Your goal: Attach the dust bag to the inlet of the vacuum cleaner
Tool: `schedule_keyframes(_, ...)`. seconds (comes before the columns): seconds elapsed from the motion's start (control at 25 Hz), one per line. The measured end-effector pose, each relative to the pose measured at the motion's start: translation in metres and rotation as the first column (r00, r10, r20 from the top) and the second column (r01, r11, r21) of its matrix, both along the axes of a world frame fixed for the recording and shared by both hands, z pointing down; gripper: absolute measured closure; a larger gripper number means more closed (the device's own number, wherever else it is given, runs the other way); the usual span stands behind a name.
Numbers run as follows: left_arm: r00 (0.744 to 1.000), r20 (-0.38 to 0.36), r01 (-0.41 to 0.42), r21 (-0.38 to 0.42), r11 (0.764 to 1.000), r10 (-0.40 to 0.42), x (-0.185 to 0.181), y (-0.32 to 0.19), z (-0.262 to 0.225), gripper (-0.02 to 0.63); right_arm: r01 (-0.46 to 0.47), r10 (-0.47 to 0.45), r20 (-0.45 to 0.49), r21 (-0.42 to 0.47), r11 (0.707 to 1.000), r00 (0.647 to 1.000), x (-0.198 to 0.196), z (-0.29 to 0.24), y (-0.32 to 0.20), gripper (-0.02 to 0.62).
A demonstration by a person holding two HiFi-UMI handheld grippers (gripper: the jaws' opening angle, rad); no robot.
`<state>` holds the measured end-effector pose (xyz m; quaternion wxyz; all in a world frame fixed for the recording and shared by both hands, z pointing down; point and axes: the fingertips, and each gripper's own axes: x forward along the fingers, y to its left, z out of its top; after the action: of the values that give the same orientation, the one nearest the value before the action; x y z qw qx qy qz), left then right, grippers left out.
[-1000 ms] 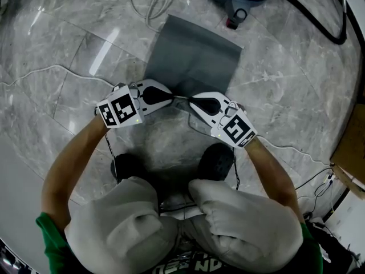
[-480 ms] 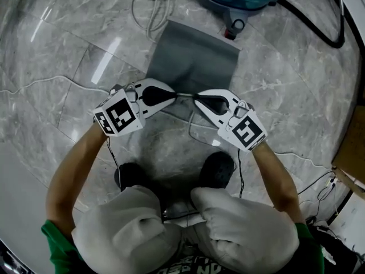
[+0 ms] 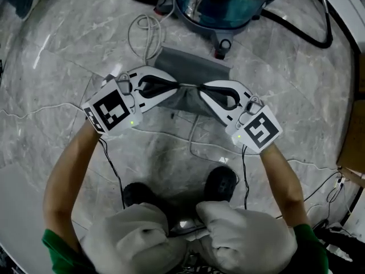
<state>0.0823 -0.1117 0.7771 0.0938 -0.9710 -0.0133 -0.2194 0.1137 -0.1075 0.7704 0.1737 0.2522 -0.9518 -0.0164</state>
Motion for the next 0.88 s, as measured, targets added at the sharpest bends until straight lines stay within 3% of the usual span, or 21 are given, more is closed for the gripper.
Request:
schedule_keyframes(0.44, 0.999, -0.042, 0.033, 0.088, 0.996, -0.029, 0.012, -0.061, -0.061, 0.595, -0.095, 0.098, -0.028, 0.102, 0.990, 0.995, 0.014, -0.062, -0.059, 0.577)
schedule_keyframes(0.88, 0.993, -0.085, 0.094, 0.198, 0.976, -0.078, 0.017, -0.118, -0.119, 0.589, -0.223, 0.227, 0.003, 0.185, 0.957, 0.974, 0.023, -0.115, -0.108, 0.575)
